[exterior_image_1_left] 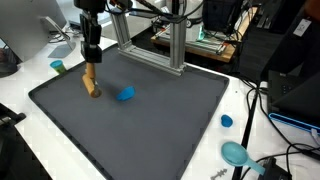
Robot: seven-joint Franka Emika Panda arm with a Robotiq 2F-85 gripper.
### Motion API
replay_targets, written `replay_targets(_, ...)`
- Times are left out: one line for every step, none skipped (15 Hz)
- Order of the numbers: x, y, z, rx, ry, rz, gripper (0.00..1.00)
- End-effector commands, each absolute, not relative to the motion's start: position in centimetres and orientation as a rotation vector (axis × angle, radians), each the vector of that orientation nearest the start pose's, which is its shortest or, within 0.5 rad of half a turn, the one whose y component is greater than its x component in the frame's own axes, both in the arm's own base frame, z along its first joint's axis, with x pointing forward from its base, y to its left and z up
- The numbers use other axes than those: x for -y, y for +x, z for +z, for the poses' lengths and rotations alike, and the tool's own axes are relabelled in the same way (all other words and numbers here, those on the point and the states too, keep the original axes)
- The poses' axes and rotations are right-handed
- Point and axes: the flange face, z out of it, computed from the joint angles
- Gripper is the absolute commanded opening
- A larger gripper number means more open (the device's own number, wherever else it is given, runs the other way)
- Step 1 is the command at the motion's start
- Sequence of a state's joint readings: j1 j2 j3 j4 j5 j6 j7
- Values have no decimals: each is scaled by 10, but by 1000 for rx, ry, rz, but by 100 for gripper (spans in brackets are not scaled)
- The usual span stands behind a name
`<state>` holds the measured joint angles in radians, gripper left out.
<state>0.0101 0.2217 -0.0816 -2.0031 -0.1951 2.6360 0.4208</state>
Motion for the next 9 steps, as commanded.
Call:
replay_targets(38,604,455,-204,-3117,-738,22)
replay_targets(33,602,463,-111,-3114,-740,22)
replay_targets(28,600,468,-24,-3110,-740,22)
replay_targets(20,597,471,65,-3102,-732,22)
replay_targets(12,594,470,152,-3091,-721,22)
replay_targets(3,592,464,237,-3077,-704,22)
replay_targets(-5,590,455,319,-3061,-681,22)
replay_targets(-11,588,446,403,-3046,-656,22)
replay_targets(-15,587,434,491,-3039,-616,22)
